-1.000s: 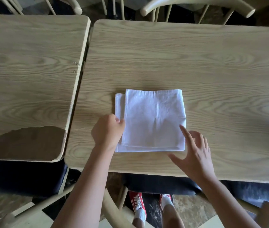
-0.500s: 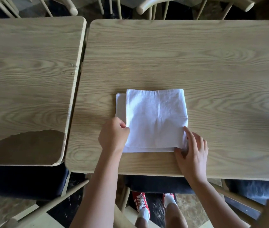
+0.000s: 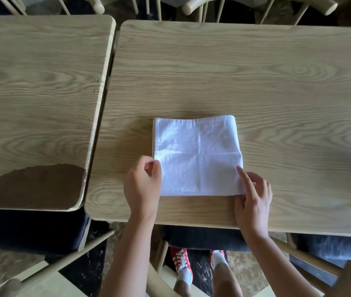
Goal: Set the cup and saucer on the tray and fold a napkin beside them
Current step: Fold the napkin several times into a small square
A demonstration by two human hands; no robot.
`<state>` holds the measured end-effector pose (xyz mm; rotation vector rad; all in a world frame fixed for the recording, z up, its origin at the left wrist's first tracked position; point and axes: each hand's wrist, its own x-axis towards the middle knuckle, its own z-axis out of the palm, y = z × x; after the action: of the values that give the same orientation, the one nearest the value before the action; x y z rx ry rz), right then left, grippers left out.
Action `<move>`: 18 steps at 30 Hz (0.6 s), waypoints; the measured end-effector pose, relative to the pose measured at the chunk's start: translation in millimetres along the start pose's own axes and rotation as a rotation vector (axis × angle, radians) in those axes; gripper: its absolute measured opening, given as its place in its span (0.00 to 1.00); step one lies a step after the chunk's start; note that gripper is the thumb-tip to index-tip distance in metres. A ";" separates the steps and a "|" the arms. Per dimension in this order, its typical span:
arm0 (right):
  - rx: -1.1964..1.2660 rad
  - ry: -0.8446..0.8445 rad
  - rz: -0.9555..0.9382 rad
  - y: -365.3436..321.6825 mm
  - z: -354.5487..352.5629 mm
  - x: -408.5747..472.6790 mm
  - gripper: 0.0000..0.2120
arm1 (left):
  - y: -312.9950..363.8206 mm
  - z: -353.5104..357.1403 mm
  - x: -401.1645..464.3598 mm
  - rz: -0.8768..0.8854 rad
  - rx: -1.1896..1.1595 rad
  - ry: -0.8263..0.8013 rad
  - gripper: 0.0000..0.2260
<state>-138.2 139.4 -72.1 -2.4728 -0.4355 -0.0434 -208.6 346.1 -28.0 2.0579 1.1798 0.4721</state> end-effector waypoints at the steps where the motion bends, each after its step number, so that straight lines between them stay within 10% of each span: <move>1: -0.003 -0.002 -0.007 0.1 0.3 -0.1 0.33 | -2.1 0.5 -0.7 0.016 0.021 0.018 0.03; 18: -0.259 -0.078 -0.088 15.6 -23.6 -5.7 0.22 | -25.6 13.3 4.5 0.100 0.281 -0.082 0.05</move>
<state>-136.9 112.1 -62.8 -2.7149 -0.6058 -0.0414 -213.4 353.2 -55.9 2.3608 1.1507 0.2773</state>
